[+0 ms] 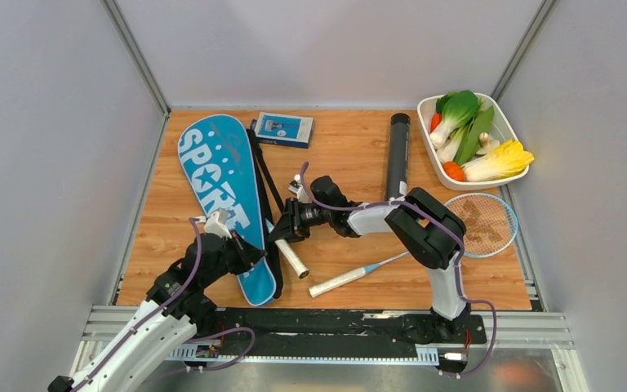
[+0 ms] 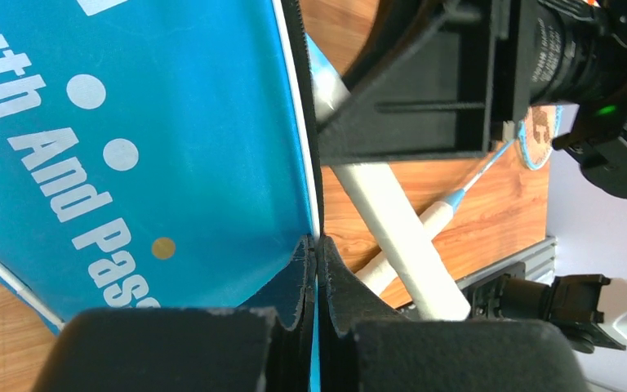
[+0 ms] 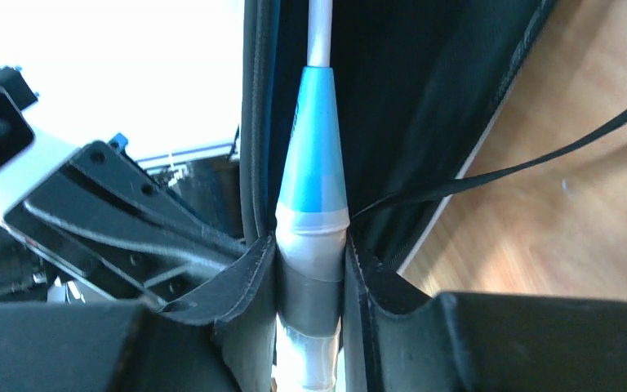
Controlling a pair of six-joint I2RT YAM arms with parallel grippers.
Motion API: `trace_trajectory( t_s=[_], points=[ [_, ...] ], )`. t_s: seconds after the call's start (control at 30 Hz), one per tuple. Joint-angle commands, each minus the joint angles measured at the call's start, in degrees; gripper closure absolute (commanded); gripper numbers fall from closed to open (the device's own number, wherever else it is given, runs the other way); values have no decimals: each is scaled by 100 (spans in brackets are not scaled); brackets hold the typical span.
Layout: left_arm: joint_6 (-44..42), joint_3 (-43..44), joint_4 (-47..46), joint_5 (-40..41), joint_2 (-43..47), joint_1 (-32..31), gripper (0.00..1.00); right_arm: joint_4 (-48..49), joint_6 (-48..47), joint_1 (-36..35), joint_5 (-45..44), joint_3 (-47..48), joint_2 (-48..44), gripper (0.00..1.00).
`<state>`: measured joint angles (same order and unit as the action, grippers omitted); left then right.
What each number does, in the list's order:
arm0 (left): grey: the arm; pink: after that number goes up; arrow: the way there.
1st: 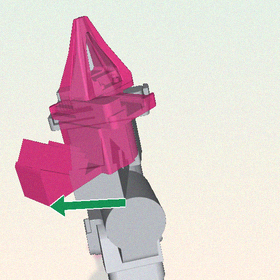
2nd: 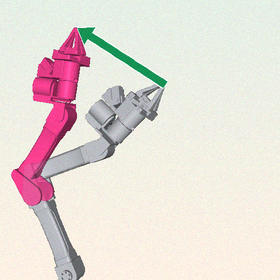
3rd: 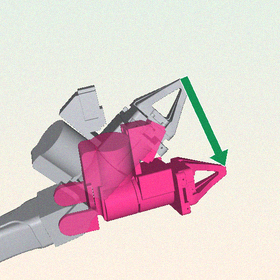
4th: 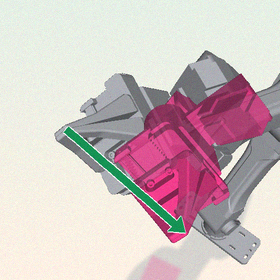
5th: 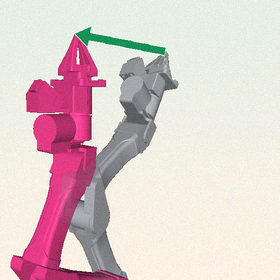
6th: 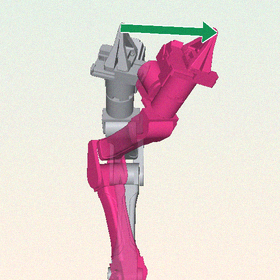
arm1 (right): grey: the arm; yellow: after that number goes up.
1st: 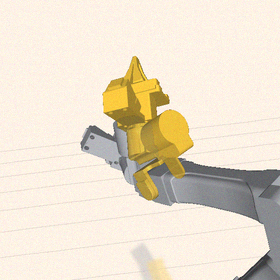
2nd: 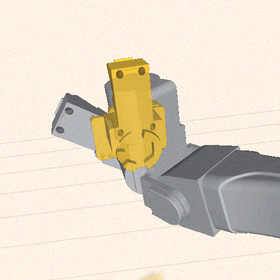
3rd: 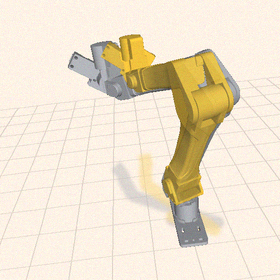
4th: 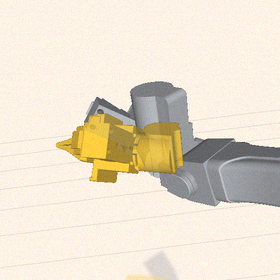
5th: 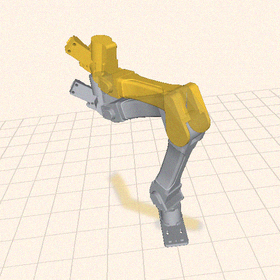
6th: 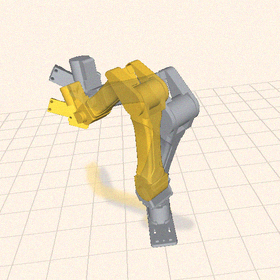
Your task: Pack up the badminton gear
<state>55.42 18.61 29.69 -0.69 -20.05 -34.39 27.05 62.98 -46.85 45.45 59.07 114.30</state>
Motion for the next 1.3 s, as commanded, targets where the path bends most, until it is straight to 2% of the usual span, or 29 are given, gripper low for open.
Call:
trace_trajectory(
  t_s=[0.0, 0.33, 0.47, 0.63, 0.77, 1.17, 1.27],
  points=[
    [270, -29, -372, -334, 157, -11, 100, 776, 478, -107, -463, 537, 288, 100],
    [965, -435, -870, -803, 546, -6, 100, 543, 691, -206, -1592, 951, 508, 100],
    [853, -456, -840, -714, 500, -9, 100, 38, 723, -299, -1948, 1233, 509, 98],
    [758, -397, -697, -504, 521, -6, 100, -252, 857, -433, -2544, 1225, 477, 100],
    [770, -364, -769, -514, 669, -11, 100, 273, 1208, -444, -2478, 1025, 656, 100],
    [879, -523, -939, -388, 976, -6, 100, 153, 1130, -612, -2778, 1222, 882, 100],
    [821, -591, -859, -294, 973, -11, 100, 103, 947, -663, -2991, 1084, 788, 92]
  ],
)
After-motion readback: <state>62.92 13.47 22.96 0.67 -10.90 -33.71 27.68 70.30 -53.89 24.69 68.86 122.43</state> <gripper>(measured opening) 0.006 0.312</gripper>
